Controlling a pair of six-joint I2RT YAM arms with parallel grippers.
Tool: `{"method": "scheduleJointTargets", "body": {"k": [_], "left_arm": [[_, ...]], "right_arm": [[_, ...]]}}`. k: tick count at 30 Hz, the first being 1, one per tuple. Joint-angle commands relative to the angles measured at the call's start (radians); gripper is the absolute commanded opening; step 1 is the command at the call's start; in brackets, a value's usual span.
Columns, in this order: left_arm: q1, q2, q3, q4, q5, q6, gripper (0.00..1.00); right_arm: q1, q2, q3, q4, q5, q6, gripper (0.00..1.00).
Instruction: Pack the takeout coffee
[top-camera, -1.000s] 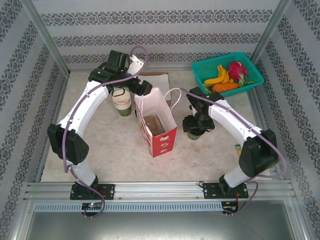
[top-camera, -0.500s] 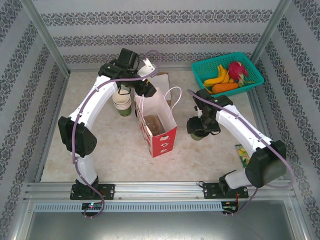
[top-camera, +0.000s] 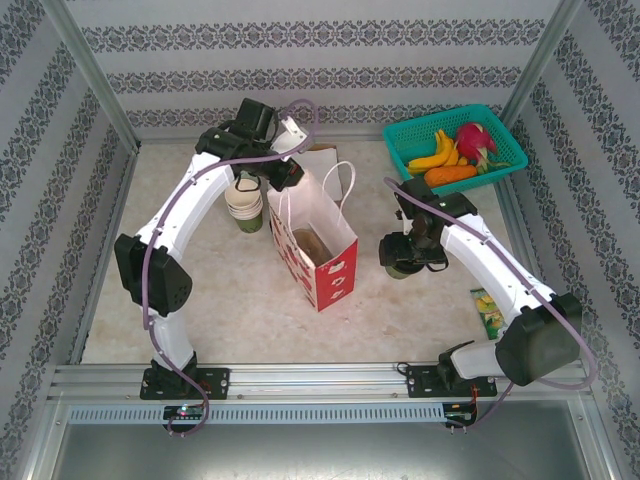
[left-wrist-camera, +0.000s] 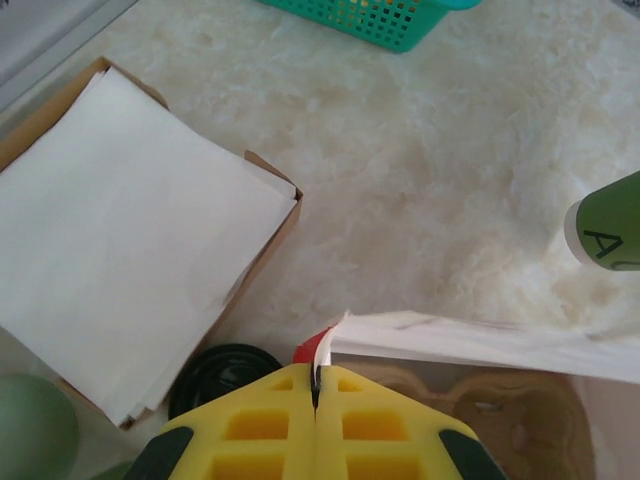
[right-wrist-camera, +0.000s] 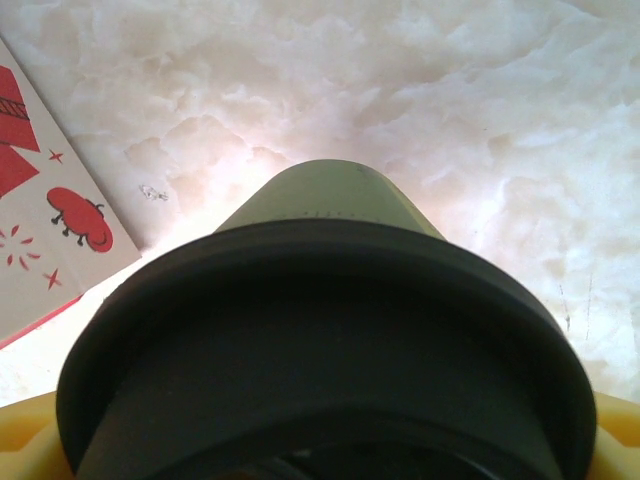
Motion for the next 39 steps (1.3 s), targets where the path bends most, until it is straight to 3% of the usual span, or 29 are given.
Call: {"method": "scheduleJointTargets", "body": {"k": [1,15,20,39], "left_arm": [[-0.015,-0.051,-0.028,-0.029,-0.037,-0.126,0.0],[-0.032,-0.18,-0.192,-0.003,-0.124,-0.377,0.0],[-0.038,-0.239,-0.27,0.079,-0.112,-0.42,0.0],[-0.042,-0.27,-0.321,0.159,-0.095,-0.46,0.0]], "right_arm": [[-0.007,-0.016,-0.006,-0.022,-0.013,-0.017,0.65],[-0.022,-0.009,0.038,-0.055,-0.033,-0.036,0.65],[-0.026,-0.02,0.095,-0.121,-0.05,-0.043,0.65],[-0.022,0.009,0.518,-0.593,-0.042,0.043,0.64]]}}
